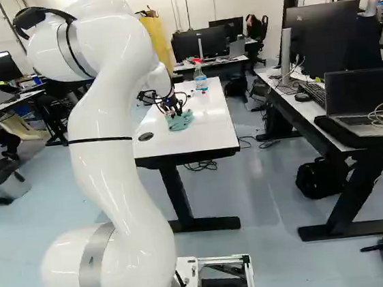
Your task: Clean the table with the green towel
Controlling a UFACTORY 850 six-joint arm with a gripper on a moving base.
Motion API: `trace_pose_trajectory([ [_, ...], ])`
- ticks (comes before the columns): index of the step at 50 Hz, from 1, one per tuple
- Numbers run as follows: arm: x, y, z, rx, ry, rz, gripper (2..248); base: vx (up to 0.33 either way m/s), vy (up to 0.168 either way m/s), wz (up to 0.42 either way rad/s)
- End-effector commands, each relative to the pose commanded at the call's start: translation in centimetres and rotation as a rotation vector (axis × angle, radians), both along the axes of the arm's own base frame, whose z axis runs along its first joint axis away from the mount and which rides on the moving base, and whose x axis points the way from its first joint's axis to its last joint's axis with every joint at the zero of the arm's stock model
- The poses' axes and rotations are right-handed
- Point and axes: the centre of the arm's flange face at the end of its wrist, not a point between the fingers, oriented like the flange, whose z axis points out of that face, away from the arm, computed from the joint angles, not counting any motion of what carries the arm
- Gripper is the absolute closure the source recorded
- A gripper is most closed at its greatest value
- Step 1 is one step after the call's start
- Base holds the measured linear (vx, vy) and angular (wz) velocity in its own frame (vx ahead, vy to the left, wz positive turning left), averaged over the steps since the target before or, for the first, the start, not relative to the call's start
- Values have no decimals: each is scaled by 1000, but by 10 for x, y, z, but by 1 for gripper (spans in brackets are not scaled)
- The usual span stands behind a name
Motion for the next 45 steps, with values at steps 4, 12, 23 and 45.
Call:
trace_pose_trajectory([
  [4,1,-7,0,0,-1,-11,207,0,0,0],
  [12,3,-22,0,0,-3,-33,207,0,0,0],
  [23,10,-43,-1,0,-10,-61,207,0,0,0],
  [45,37,-69,-4,-1,-41,-96,207,0,0,0],
])
